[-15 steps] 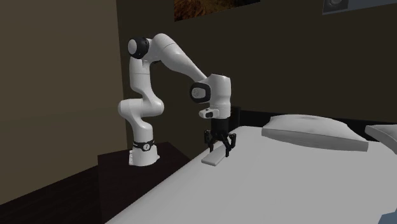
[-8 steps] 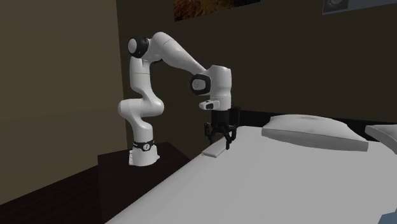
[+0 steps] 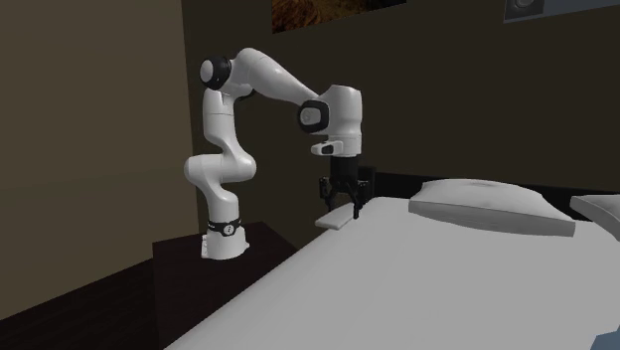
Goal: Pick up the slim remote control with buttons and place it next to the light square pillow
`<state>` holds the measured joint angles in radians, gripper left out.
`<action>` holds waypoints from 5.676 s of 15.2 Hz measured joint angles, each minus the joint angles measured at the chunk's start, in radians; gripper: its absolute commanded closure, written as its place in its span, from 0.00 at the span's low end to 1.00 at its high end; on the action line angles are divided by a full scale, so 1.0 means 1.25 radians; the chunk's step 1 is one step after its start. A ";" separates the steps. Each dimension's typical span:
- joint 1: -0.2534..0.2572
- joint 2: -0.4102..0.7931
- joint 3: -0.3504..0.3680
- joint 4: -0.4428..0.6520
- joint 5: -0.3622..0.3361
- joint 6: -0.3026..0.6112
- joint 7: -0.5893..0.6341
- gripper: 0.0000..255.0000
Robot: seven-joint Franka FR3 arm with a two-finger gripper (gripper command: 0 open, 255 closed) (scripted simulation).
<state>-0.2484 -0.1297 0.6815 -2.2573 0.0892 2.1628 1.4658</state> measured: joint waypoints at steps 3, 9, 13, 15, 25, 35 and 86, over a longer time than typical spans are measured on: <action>0.000 -0.018 -0.006 0.019 0.010 -0.033 -0.010 1.00; 0.002 -0.047 -0.016 0.063 0.025 -0.102 -0.022 1.00; 0.001 -0.062 -0.024 0.091 0.032 -0.144 -0.030 1.00; 0.001 -0.069 -0.028 0.109 0.034 -0.167 -0.032 1.00; 0.002 -0.048 -0.015 0.218 0.019 -0.258 -0.002 1.00; 0.116 0.279 0.098 0.517 -0.206 -0.317 0.269 1.00; 0.357 0.674 0.021 0.679 -0.465 -0.153 0.469 0.00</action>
<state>0.1977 0.7127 0.7078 -1.4088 -0.4921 1.9712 2.0517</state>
